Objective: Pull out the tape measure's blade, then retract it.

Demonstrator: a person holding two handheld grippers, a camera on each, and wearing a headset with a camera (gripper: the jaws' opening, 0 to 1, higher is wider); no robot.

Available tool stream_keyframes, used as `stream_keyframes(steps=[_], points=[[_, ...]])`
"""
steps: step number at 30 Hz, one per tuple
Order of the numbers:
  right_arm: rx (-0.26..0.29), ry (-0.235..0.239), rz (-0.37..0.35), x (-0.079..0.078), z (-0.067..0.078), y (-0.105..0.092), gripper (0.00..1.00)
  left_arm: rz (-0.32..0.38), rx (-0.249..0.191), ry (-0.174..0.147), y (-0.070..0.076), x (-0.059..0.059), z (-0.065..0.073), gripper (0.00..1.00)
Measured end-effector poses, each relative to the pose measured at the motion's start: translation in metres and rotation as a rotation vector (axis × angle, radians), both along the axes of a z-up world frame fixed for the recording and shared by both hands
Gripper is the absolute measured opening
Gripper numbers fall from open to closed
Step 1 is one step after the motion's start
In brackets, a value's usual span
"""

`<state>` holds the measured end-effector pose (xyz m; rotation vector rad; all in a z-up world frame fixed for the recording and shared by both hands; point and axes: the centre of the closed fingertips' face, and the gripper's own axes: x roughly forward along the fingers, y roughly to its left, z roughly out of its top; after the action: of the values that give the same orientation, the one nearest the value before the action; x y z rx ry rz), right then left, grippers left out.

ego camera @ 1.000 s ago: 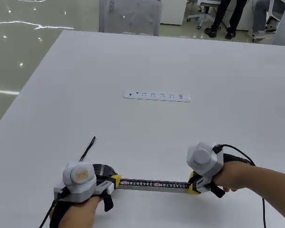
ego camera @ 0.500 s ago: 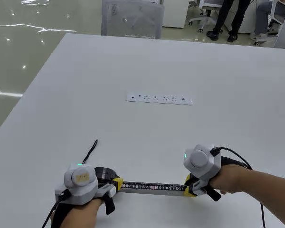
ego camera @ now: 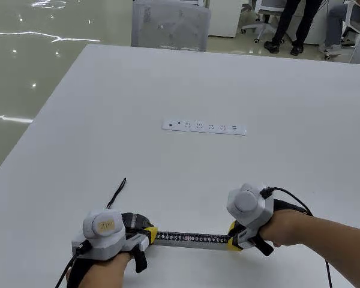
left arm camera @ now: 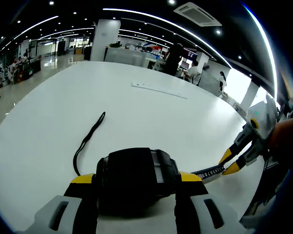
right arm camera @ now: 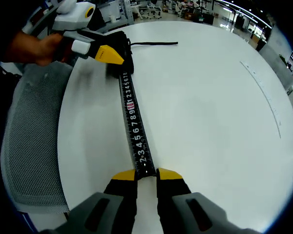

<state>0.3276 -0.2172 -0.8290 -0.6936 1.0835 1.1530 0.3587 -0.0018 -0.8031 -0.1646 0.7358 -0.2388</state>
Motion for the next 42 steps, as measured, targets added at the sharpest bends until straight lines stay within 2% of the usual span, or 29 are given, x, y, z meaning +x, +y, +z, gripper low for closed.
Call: stream_keyframes(steps=[13, 42], points=[[0.024, -0.001, 0.012, 0.002, 0.001, 0.022, 0.13, 0.001, -0.008, 0.007, 0.001, 0.000, 0.000, 0.60], [0.050, 0.002, 0.013, 0.004, 0.000, 0.048, 0.13, 0.003, -0.013, 0.008, 0.000, 0.000, 0.000, 0.60]])
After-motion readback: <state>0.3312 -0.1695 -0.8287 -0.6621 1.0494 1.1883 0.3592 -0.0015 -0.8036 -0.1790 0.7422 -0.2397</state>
